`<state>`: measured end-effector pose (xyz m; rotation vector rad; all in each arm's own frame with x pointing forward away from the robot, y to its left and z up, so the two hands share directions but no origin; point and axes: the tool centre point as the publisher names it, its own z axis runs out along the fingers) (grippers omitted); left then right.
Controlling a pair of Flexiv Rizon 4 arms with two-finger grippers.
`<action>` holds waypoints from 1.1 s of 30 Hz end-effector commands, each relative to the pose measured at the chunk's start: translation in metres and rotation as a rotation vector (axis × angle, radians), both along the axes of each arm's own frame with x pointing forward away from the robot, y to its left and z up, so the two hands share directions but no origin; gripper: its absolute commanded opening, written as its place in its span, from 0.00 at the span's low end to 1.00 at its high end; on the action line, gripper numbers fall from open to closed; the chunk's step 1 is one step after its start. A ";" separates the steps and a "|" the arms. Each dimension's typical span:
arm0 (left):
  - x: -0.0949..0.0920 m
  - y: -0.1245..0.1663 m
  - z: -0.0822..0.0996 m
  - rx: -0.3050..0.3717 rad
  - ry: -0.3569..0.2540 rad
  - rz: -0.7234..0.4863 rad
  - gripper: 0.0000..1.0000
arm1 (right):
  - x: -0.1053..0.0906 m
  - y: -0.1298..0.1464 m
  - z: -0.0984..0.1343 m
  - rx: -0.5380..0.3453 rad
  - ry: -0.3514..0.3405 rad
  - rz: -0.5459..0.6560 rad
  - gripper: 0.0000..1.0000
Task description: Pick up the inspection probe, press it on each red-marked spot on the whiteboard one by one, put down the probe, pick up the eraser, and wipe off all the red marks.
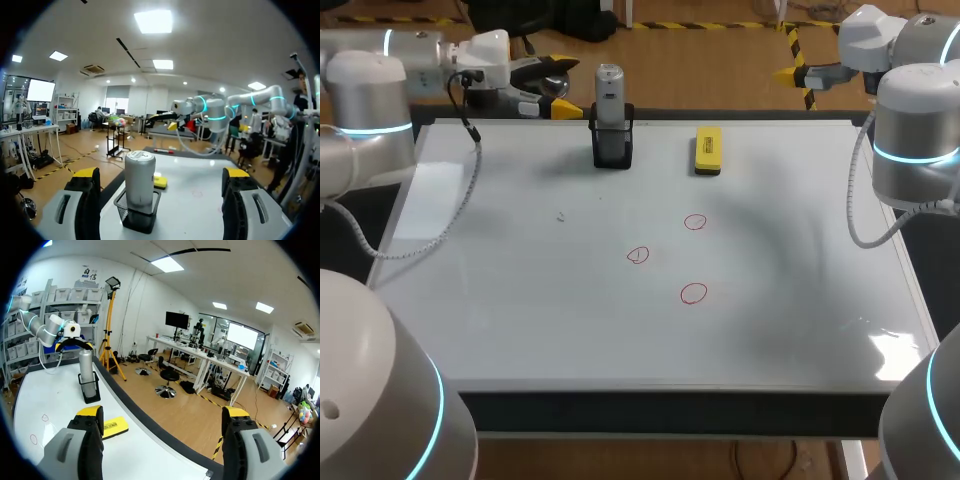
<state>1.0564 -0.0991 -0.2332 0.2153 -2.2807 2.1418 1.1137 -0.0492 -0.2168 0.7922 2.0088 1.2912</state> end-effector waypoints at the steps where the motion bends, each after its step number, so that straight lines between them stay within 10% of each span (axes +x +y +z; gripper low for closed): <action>1: 0.001 0.000 0.000 0.000 0.001 -0.003 1.00 | 0.000 0.000 0.000 -0.001 0.002 0.001 1.00; 33: 0.014 -0.061 -0.026 -0.073 -0.053 -0.272 1.00 | 0.000 0.000 0.000 -0.001 0.002 0.001 1.00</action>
